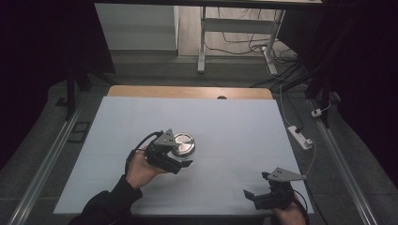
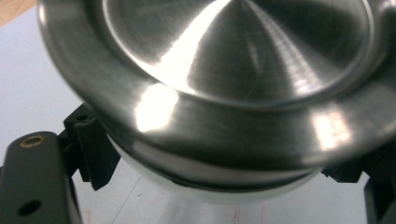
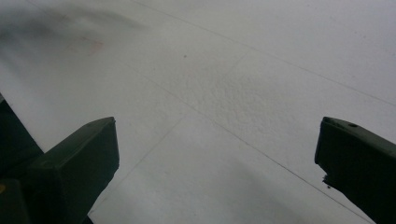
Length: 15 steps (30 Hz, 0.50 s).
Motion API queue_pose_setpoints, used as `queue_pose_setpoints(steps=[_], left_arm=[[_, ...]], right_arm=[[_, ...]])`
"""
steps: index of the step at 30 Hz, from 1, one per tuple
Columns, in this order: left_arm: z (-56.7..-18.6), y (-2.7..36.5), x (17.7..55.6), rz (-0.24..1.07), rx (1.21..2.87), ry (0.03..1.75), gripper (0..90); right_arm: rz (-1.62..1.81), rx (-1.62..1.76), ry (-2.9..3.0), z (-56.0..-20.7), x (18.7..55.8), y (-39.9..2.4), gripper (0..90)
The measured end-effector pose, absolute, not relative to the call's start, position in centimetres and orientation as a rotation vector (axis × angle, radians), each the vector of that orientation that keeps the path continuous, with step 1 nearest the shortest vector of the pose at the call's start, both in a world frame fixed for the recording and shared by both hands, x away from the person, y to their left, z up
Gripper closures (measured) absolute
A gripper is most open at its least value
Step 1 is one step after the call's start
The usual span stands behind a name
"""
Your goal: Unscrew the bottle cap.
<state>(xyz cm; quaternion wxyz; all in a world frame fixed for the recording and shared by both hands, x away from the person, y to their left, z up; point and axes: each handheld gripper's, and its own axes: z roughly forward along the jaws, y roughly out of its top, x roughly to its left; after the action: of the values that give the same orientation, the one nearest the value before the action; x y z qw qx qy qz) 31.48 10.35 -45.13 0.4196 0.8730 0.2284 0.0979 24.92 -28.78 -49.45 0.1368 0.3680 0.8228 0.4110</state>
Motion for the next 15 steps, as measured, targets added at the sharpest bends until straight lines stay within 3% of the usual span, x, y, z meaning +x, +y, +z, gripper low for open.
queue_pose_setpoints(steps=[15], left_arm=[[-45.3,10.5,31.3,0.242,2.172,0.578,15.5]], right_arm=[[1.28,0.988,2.401,-47.3,25.1,-26.3,0.0]])
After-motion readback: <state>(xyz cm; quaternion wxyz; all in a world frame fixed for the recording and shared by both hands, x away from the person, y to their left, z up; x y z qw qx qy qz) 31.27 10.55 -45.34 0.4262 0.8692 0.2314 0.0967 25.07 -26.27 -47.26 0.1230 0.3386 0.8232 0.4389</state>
